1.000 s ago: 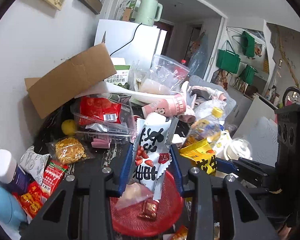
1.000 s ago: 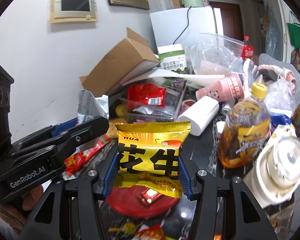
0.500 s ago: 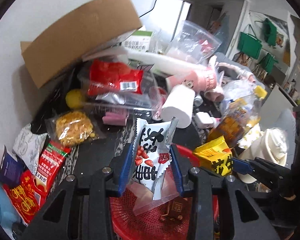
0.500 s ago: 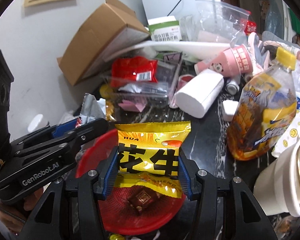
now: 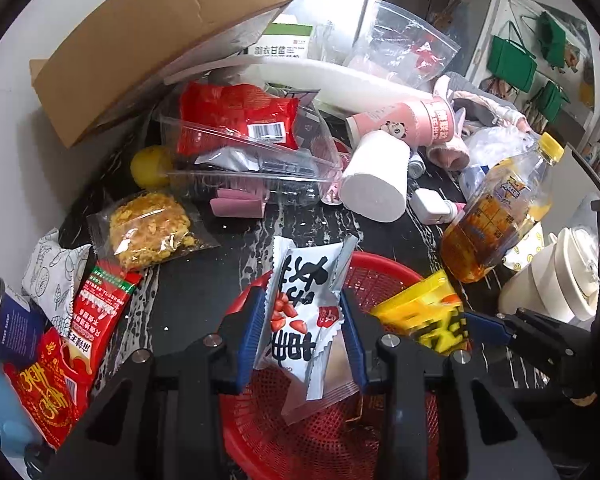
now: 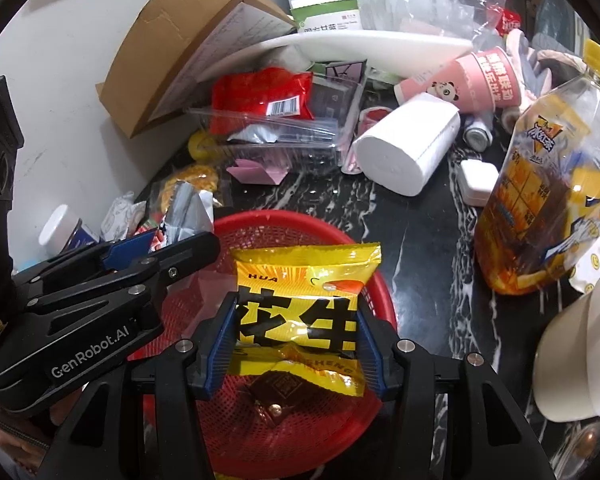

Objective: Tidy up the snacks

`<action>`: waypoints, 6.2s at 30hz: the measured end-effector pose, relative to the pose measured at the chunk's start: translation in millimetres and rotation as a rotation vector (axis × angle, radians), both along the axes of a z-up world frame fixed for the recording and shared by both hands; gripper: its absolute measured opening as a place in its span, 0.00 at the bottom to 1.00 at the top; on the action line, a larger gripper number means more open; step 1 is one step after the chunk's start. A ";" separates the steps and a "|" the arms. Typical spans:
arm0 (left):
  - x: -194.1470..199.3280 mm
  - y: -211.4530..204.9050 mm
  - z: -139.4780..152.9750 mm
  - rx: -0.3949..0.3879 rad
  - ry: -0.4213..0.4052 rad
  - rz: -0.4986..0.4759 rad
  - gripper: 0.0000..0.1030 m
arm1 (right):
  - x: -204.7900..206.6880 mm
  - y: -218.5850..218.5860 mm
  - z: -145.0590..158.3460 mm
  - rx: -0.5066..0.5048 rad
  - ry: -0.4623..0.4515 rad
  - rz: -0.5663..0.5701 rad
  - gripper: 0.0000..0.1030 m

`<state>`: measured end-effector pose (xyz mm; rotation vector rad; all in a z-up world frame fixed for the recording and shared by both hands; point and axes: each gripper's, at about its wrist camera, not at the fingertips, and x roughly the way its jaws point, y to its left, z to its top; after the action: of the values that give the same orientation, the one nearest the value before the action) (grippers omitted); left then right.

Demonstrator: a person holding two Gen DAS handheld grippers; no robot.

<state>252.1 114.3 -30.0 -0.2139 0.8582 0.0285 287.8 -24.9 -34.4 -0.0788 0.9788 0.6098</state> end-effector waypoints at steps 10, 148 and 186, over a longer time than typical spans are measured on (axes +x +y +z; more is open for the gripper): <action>-2.8 -6.4 7.4 0.054 0.015 0.024 0.56 | -7.6 -10.1 8.7 -0.022 -0.030 -0.031 0.65; -138.1 -67.2 -50.4 -0.032 0.039 -0.164 0.56 | -163.6 -131.4 -46.9 0.144 0.155 -0.345 0.65; -170.1 -82.3 -40.7 -0.069 0.032 -0.245 0.25 | -146.1 -146.7 -45.6 0.061 0.039 -0.478 0.67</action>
<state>82.0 32.0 -70.7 -0.1722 0.9128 -0.2271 141.7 -171.6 -80.0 0.2173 0.9727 0.2013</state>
